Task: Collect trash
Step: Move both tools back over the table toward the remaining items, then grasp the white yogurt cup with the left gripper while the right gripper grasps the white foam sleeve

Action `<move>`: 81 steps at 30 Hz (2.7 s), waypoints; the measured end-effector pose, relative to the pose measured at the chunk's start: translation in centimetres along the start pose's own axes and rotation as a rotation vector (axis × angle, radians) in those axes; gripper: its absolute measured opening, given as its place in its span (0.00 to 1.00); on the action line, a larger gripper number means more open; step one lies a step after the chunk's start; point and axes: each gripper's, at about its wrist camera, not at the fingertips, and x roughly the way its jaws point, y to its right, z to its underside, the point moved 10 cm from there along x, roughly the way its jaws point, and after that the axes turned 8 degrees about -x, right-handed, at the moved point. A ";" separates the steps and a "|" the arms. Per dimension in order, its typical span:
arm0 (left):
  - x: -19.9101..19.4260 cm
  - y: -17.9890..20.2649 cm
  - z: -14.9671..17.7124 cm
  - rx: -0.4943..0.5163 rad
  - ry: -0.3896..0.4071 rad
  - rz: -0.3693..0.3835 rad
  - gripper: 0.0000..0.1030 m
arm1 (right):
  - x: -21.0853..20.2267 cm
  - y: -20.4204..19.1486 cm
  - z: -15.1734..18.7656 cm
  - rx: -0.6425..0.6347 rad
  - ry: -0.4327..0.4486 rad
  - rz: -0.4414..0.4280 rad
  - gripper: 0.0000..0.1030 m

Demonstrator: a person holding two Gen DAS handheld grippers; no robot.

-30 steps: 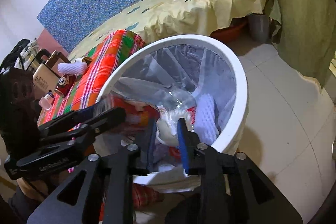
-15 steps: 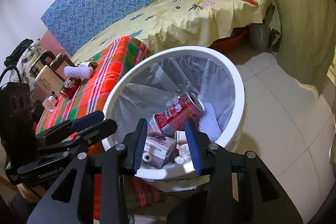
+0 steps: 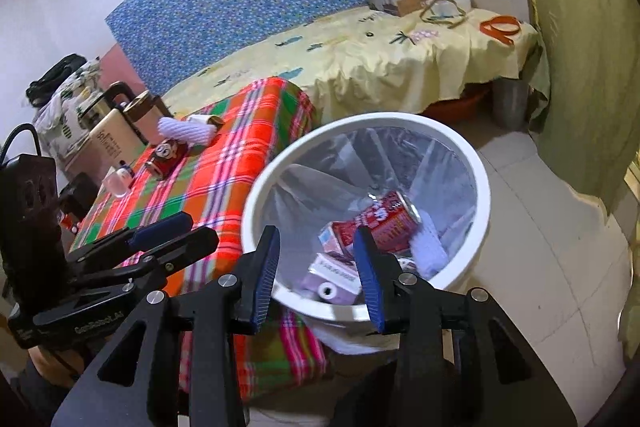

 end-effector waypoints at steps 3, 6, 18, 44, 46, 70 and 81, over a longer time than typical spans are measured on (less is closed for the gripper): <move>-0.7 -0.6 0.1 -0.010 0.011 -0.013 0.55 | -0.1 -0.7 0.0 -0.013 0.003 -0.008 0.40; -1.4 -1.1 0.2 -0.016 0.019 -0.020 0.55 | -0.1 -1.3 0.0 -0.022 0.010 -0.018 0.40; -3.6 -3.2 0.8 -0.044 0.063 -0.047 0.55 | 0.2 -5.0 0.3 -0.087 0.018 -0.063 0.40; -7.4 -12.8 1.7 -0.162 0.119 -0.187 0.55 | 3.3 -11.8 0.8 -0.199 -0.076 -0.181 0.41; -7.6 -13.4 1.6 -0.165 0.124 -0.195 0.55 | 3.6 -12.3 0.7 -0.204 -0.085 -0.184 0.41; -8.9 -23.0 -0.8 -0.246 0.153 -0.309 0.55 | 8.8 -16.7 -2.9 -0.325 -0.116 -0.206 0.41; -9.6 -29.7 -3.2 -0.294 0.178 -0.395 0.56 | 12.8 -16.8 -6.0 -0.375 -0.110 -0.165 0.41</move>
